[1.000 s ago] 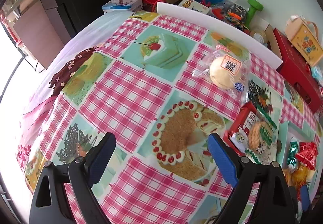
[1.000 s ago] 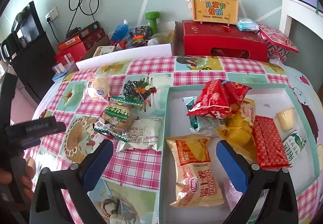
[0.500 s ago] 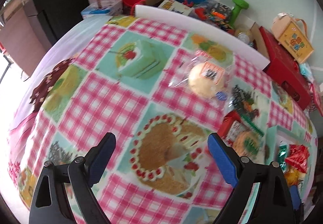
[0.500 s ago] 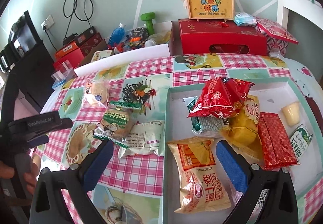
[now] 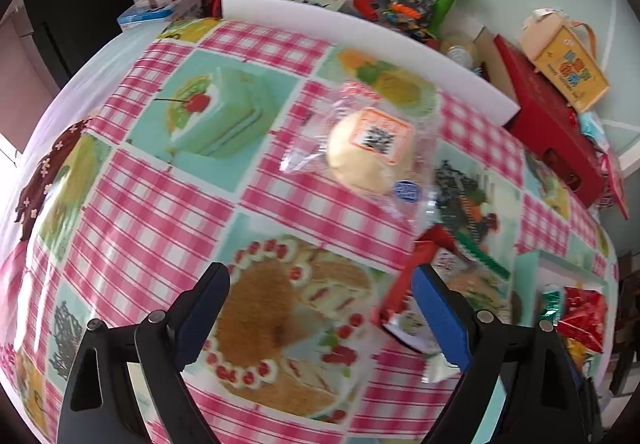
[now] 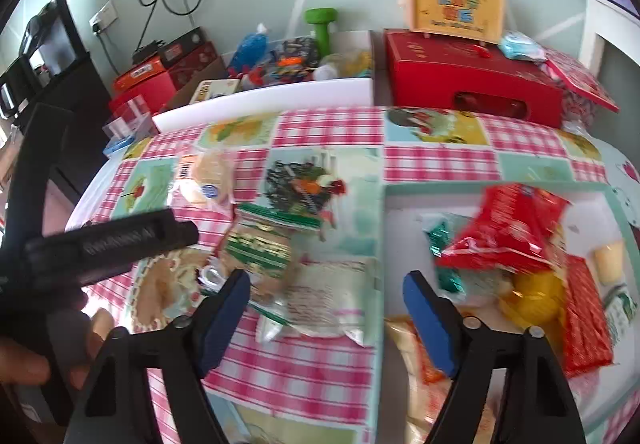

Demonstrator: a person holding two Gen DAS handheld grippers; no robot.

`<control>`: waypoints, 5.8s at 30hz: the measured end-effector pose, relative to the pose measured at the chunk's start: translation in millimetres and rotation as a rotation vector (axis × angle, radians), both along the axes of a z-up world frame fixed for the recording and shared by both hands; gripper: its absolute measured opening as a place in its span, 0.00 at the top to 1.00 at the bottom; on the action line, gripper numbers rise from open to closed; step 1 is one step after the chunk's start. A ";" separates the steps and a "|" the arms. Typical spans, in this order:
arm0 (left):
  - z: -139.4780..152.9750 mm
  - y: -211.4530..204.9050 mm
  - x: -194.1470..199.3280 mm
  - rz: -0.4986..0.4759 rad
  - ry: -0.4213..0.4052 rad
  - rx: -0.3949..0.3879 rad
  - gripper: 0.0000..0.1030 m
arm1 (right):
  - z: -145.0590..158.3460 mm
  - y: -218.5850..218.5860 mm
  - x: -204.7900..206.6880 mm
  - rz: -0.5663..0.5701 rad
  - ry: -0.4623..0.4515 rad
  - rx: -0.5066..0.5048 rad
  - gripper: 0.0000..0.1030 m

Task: Organize snacks
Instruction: 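Grasp the green-labelled round biscuit pack with the right tool while the left tool grasps the red-white milk biscuit pack, then carry both biscuit packs over the white tray, then open both tools to drop the biscuit packs into the tray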

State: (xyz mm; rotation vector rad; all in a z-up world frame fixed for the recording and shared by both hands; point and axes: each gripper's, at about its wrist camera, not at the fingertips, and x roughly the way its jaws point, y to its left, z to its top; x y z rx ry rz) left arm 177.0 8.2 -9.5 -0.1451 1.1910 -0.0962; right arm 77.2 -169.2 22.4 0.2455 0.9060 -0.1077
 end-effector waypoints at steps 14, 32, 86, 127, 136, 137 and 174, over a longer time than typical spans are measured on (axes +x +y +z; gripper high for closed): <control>-8.2 18.4 9.1 0.026 -0.014 0.014 0.10 | -25.8 23.7 37.6 0.057 0.070 0.090 0.36; -5.3 3.9 5.5 -0.018 -0.005 -0.024 0.10 | -23.4 12.6 26.1 0.024 0.068 0.111 0.49; -21.5 -48.2 -0.3 -0.133 0.005 0.056 0.61 | -21.2 -18.6 -1.0 -0.045 0.054 0.160 0.49; 83.9 -132.1 -100.5 -0.422 -0.176 -0.042 0.61 | 55.7 -160.7 -110.1 -0.408 -0.111 0.132 0.49; 64.8 -181.3 -129.9 -0.582 -0.134 -0.020 0.61 | 26.3 -207.5 -130.5 -0.520 -0.040 0.164 0.49; 62.1 -186.2 -133.0 -0.598 -0.129 -0.016 0.61 | 22.3 -210.4 -130.9 -0.525 -0.032 0.171 0.49; 53.7 -190.5 -135.7 -0.548 -0.114 0.025 0.28 | 6.4 -203.3 -114.6 -0.485 0.064 0.124 0.20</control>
